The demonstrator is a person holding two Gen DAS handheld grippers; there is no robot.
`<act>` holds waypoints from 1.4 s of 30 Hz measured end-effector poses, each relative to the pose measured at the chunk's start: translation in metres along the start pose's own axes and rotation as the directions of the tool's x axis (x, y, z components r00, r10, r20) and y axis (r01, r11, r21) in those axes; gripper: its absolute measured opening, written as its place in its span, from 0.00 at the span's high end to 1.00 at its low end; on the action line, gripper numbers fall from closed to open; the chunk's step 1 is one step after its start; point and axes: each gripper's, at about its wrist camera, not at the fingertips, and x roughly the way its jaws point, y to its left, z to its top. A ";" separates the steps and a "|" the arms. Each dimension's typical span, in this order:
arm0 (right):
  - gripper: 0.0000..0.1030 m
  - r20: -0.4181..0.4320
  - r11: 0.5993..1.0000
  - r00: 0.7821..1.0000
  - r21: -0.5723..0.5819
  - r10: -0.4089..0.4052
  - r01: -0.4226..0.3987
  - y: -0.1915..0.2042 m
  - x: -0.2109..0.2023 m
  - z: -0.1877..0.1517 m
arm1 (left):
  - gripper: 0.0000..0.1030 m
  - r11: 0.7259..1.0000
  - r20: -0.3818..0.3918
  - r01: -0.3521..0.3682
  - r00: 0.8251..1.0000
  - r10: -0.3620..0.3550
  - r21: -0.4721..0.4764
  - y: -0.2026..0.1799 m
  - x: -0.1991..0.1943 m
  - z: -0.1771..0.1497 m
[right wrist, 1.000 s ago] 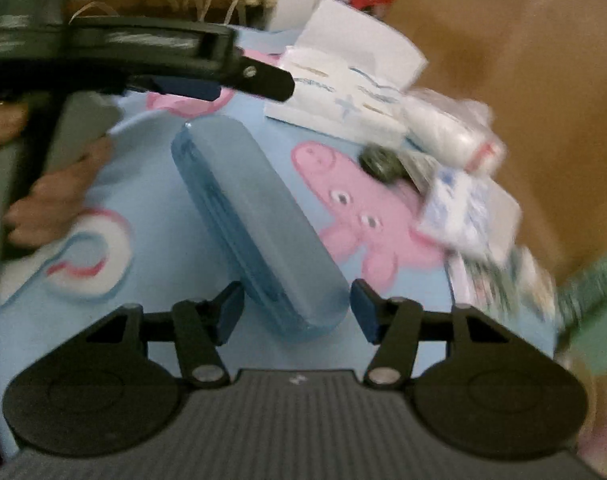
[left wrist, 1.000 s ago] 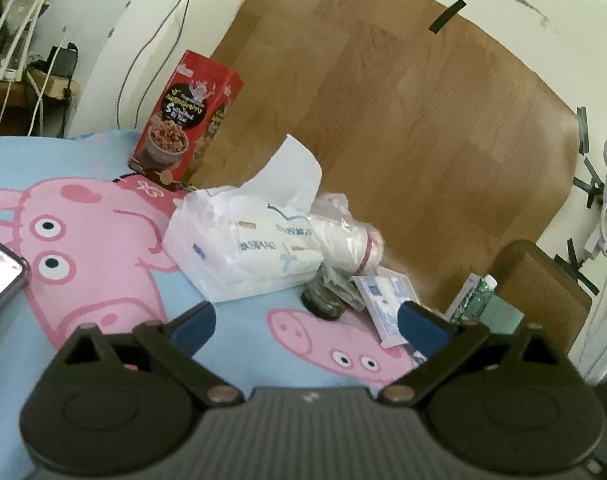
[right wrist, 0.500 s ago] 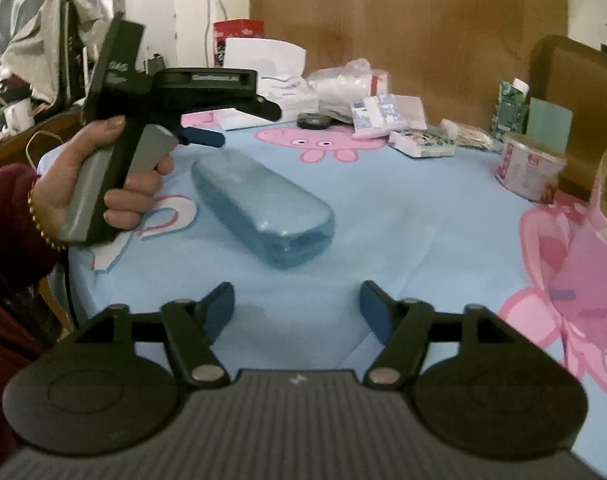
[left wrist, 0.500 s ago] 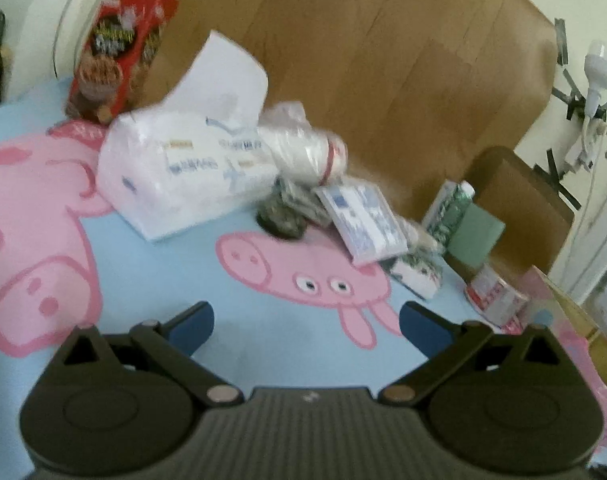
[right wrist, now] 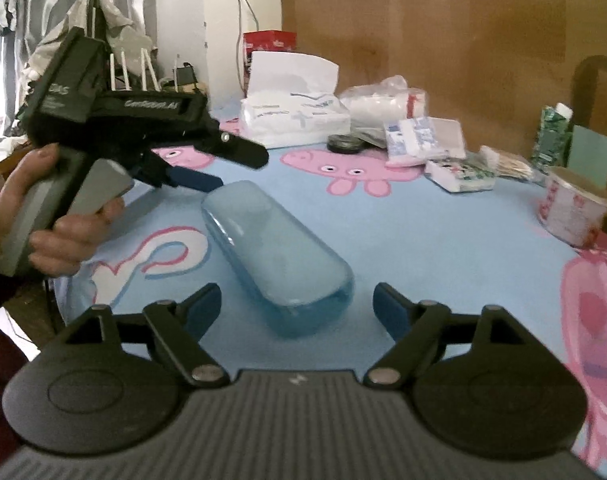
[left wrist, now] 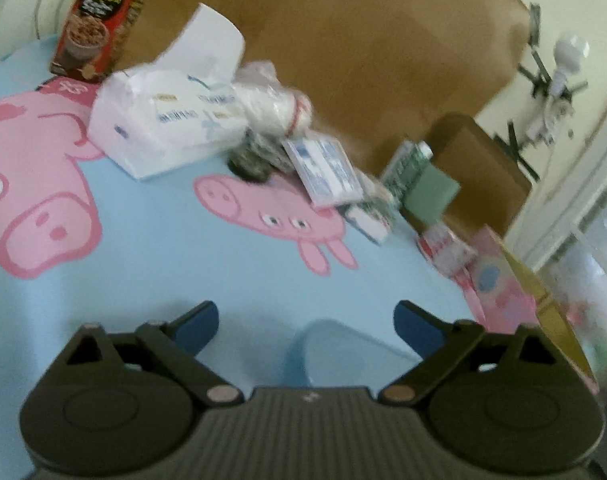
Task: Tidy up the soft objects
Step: 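Carry the blue glasses case into the pink tin and release it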
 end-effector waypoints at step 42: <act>0.29 0.153 0.499 0.556 0.672 -0.817 0.547 -0.161 -0.195 -0.098 | 0.23 0.823 -0.198 0.364 0.931 -0.307 0.437 -0.286 0.126 -0.023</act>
